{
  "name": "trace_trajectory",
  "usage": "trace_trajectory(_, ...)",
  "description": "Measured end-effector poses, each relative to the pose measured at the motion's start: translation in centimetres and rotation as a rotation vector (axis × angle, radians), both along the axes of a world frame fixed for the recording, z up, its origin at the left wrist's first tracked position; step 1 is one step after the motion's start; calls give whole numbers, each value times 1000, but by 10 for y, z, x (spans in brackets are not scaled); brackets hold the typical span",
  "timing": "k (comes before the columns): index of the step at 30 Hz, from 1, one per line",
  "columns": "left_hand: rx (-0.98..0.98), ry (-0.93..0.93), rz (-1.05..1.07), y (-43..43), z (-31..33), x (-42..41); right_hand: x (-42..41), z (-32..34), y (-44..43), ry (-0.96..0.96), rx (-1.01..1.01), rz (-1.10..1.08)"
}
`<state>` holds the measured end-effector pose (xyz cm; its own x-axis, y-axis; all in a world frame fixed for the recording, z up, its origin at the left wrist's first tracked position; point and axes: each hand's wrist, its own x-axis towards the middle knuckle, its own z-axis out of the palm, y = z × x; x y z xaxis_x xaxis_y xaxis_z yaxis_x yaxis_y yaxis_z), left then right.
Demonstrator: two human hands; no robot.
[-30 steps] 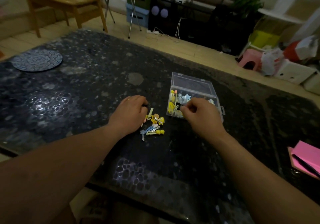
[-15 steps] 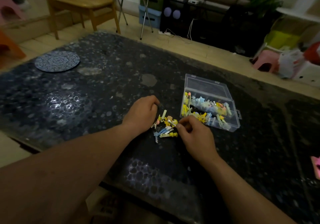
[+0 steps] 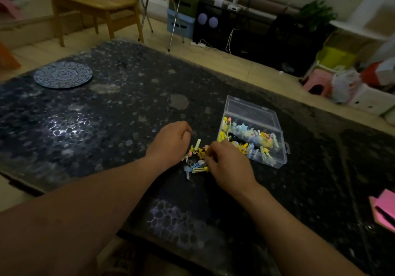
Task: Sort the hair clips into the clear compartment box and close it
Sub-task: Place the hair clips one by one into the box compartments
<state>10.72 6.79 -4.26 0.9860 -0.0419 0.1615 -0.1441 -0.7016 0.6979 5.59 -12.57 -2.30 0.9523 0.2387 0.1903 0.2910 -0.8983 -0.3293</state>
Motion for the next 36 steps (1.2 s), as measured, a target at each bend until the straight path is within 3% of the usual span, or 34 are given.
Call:
trace_trajectory(14, 122, -33, -53, 3, -8, 4, -30, 21, -61, 241, 242, -165)
trace_trajectory(19, 177, -51, -57, 2, -13, 7, 4, 61, -118, 104, 324, -358)
trace_trajectory(22, 193, -60, -55, 2, -14, 7, 32, 69, -135, 118, 191, -451)
trace_trajectory(26, 200, -49, -49, 2, -14, 7, 53, 55, -133, 270, -9, -473)
trace_trajectory(36, 205, -38, -45, 1, -9, 4, 66, 49, -122, 369, -220, -531)
